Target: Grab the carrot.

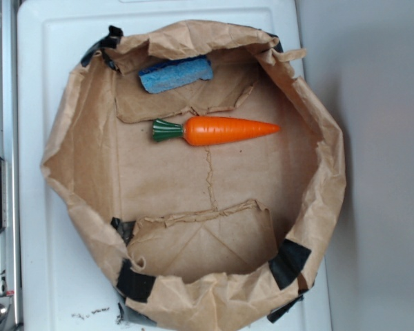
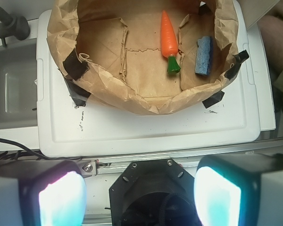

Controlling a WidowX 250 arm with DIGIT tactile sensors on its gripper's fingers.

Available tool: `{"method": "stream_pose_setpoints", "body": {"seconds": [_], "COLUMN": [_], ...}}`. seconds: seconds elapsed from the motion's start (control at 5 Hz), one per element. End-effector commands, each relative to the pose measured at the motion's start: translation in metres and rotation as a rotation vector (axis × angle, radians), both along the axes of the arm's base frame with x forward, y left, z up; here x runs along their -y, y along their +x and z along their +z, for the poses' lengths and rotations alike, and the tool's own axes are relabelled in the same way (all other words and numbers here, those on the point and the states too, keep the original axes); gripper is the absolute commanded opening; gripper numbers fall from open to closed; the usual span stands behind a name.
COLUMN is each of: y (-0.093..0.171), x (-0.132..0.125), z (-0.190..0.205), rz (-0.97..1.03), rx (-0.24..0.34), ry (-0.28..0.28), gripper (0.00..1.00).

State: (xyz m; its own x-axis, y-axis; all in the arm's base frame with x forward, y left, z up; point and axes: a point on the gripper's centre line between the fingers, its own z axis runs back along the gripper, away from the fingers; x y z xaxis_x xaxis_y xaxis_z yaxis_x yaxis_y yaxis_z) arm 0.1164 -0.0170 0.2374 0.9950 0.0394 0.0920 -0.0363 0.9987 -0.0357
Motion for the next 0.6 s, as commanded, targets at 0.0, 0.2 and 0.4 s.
{"method": "stream_pose_setpoints", "body": {"seconds": [0.0,0.2,0.4], "y": [0.000,0.011,0.034], "x": [0.000,0.007,0.003], "z": [0.000,0.005,0.007], "rz": [0.000,-0.006,0.009], "rx": [0.000,0.035,0.036], "ry": [0.000,-0.048,-0.056], "gripper": [1.00,1.00,1.00]}}
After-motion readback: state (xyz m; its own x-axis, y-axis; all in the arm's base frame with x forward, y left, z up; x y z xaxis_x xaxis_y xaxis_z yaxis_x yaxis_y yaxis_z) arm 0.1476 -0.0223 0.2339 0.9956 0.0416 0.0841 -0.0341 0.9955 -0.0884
